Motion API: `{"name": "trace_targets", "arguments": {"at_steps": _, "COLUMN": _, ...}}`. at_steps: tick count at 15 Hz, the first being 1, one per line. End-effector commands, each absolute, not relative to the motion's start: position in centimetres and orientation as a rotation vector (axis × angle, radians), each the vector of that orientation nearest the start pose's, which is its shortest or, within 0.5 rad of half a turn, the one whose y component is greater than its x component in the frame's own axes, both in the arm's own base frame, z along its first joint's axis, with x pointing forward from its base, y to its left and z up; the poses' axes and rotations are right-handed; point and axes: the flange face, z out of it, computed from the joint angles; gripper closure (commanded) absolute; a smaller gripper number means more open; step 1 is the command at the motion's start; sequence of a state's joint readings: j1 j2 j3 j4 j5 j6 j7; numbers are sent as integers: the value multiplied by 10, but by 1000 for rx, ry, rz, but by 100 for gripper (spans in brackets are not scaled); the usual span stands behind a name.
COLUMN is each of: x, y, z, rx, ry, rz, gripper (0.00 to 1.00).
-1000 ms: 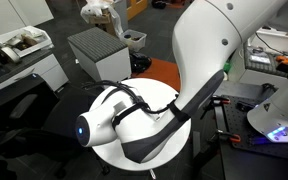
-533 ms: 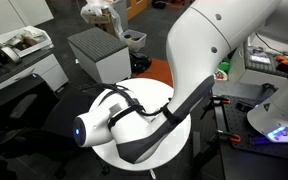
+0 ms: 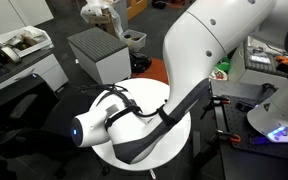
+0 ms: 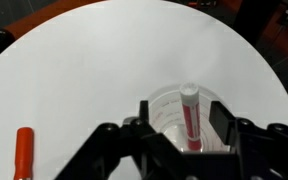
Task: Put the marker inside the cup
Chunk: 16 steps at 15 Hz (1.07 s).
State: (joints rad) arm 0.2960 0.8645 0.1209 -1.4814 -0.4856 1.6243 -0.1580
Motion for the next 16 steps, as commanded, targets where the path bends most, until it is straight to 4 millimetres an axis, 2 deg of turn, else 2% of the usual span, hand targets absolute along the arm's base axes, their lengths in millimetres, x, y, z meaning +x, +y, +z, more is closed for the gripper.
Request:
{"name": "trace_targets", "arguments": {"at_steps": 1, "x": 603, "y": 203, "z": 141, "rx": -3102, "ry": -1268, "rz": 1189, "gripper": 4}}
{"name": "trace_targets", "arguments": {"at_steps": 2, "x": 603, "y": 203, "z": 143, "rx": -3109, "ry": -1265, "rz": 1186, "gripper": 0}}
{"name": "trace_targets", "arguments": {"at_steps": 8, "x": 603, "y": 197, "z": 161, "rx": -3172, "ry": -1196, "rz": 1121, "gripper": 0}}
{"name": "trace_targets", "arguments": {"at_steps": 13, "x": 607, "y": 186, "z": 198, "rx": -3252, "ry": -1084, "rz": 939, "gripper": 0}}
{"name": "trace_targets", "arguments": {"at_steps": 16, "x": 611, "y": 178, "z": 223, "rx": -3305, "ry": -957, "rz": 751, "gripper": 0}}
